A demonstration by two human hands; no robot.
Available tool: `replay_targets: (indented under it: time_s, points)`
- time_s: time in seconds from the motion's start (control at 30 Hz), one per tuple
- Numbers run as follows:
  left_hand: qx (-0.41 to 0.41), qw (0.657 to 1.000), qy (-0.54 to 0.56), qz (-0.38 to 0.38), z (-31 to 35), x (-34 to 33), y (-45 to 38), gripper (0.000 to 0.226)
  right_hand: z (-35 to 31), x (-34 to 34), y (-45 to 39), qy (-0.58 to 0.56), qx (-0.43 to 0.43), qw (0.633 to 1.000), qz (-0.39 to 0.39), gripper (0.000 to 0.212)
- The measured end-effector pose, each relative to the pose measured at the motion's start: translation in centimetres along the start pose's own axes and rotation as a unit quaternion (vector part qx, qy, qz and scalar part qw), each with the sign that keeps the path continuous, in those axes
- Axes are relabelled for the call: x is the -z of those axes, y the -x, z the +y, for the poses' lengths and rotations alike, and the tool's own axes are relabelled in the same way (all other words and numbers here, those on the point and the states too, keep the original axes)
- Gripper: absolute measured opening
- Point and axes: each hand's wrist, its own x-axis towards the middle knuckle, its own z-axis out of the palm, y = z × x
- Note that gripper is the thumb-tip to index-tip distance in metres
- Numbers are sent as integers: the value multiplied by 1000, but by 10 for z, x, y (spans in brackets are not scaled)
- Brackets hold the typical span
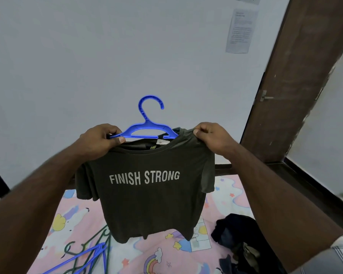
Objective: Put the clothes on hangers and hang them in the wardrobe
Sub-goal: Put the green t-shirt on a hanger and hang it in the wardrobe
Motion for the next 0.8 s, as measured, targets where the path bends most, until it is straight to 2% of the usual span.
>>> replay_targets:
  time_s: [0.07, 0.17, 0.3, 0.43, 0.57, 0.63, 0.8]
  points:
    - [-6, 1000, -2, -4, 4, -2, -2, 13, -3, -3, -3, 3, 15, 1000, 21, 20]
    - [-20, 1000, -8, -6, 11, -6, -6, 13, -8, -8, -6, 43, 24, 998, -24, 20]
    - [-16, 1000, -11, 8, 14, -7, -5, 14, -8, 4, -2, -23, 21, 999, -32, 18]
    - [-12, 1000, 18, 7, 20, -9, -3, 13, -12, -2, 2, 67, 46, 993, -90, 19]
    - [-12, 998, 54, 15, 22, -5, -3, 9, -16, -4, 2, 76, 46, 995, -34, 13]
    - [2, 997, 70, 32, 13, 5, 1, 15, -15, 4, 1, 76, 35, 996, -17, 12]
    - [30, 998, -58, 15, -10, 11, 9, 13, -17, 6, 0, 55, 22, 998, -30, 10]
